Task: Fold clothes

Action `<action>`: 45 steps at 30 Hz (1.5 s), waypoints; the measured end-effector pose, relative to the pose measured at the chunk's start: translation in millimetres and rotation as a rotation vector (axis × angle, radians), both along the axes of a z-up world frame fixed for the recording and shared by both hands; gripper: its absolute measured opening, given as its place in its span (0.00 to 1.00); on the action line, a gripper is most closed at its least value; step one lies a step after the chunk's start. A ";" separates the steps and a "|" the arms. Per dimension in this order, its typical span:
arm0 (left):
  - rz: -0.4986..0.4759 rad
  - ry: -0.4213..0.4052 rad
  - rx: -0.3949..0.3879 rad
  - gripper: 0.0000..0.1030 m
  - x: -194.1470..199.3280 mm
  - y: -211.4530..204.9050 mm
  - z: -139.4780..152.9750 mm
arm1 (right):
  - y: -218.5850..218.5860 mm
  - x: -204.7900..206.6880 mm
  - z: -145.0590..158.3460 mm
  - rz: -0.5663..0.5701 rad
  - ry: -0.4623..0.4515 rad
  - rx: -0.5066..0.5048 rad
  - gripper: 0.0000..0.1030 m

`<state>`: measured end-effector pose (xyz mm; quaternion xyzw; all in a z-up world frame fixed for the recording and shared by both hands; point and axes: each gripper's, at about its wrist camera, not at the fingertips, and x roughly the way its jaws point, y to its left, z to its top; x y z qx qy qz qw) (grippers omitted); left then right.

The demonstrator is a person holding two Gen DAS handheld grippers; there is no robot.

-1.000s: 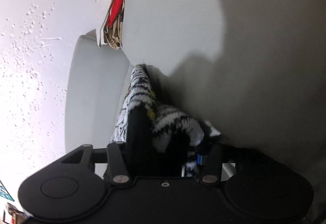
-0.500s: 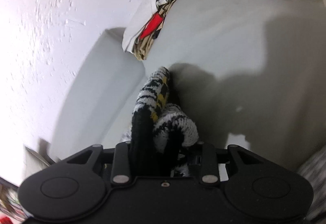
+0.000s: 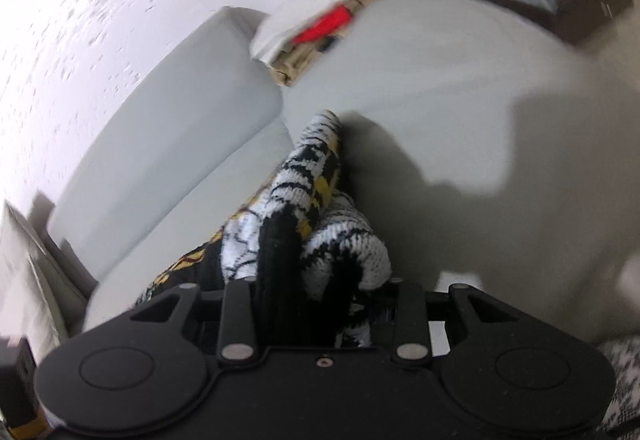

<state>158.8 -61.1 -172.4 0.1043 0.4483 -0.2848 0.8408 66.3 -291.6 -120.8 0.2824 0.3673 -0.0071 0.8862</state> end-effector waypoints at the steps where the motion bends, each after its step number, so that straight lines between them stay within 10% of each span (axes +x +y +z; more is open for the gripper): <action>1: -0.004 -0.012 0.014 0.00 -2.2 -4.4 -0.4 | 8.3 0.7 9.1 0.014 -0.017 -0.034 0.32; 19: 0.520 -0.255 -0.209 0.07 -126.3 205.3 96.9 | 270.6 10.6 106.4 0.448 -0.319 -0.682 0.32; 30: 0.767 -0.226 -0.279 0.08 -171.8 278.4 79.1 | 430.5 17.0 7.1 0.865 -0.174 -0.816 0.33; 33: 0.793 -0.218 -0.306 0.09 -175.9 279.7 78.2 | 445.1 13.6 -10.3 0.955 -0.185 -0.871 0.48; 37: 0.800 -0.229 -0.312 0.14 -182.2 275.1 80.5 | 427.7 13.2 9.6 0.990 -0.200 -0.750 0.65; 45: 0.742 -0.256 -0.278 0.21 -182.0 247.6 89.8 | 331.6 13.2 87.0 0.944 -0.198 -0.240 0.68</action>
